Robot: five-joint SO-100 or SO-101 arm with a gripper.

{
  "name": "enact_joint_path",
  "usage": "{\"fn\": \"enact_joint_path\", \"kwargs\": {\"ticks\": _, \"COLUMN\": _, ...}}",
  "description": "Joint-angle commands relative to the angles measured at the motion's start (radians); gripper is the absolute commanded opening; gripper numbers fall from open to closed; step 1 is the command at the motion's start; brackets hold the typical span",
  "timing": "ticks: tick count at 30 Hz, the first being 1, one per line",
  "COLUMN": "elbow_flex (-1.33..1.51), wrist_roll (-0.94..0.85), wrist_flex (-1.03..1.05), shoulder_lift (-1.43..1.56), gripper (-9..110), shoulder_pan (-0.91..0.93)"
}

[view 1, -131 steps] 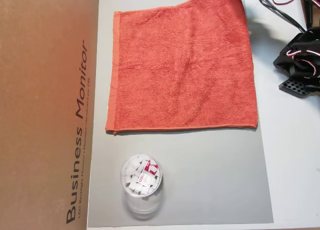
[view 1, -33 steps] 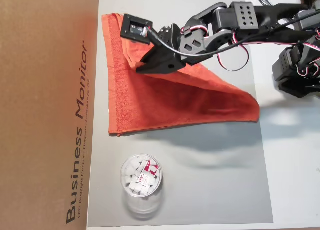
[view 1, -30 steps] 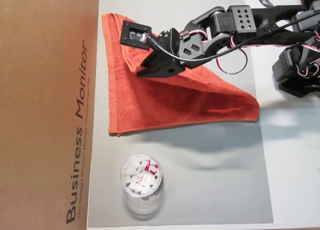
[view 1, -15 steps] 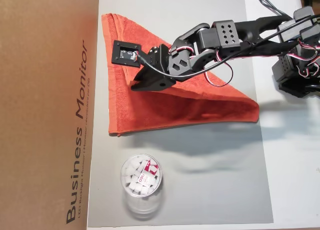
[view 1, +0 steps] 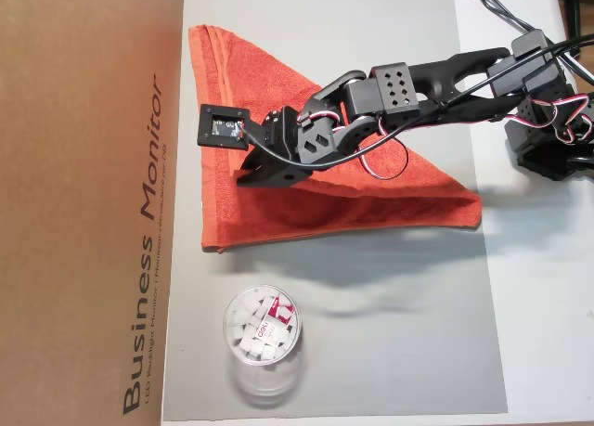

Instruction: Fold the blanket.

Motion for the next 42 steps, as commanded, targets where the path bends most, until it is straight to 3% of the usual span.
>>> {"fn": "enact_joint_path", "kwargs": {"ticks": 1, "elbow_flex": -0.060, "wrist_roll": 0.005, "wrist_flex": -0.060, "shoulder_lift": -0.011, "gripper": 0, "shoulder_pan": -0.009}}
{"fn": "enact_joint_path", "kwargs": {"ticks": 15, "elbow_flex": -0.060, "wrist_roll": -0.023, "wrist_flex": -0.232, "shoulder_lift": -0.156, "gripper": 0, "shoulder_pan": -0.009}}
{"fn": "enact_joint_path", "kwargs": {"ticks": 28, "elbow_flex": -0.061, "wrist_roll": -0.402, "wrist_flex": -0.416, "shoulder_lift": -0.256, "gripper": 0, "shoulder_pan": -0.058}}
{"fn": "enact_joint_path", "kwargs": {"ticks": 42, "elbow_flex": -0.061, "wrist_roll": -0.561, "wrist_flex": -0.454, "shoulder_lift": -0.314, "gripper": 1, "shoulder_pan": -0.110}}
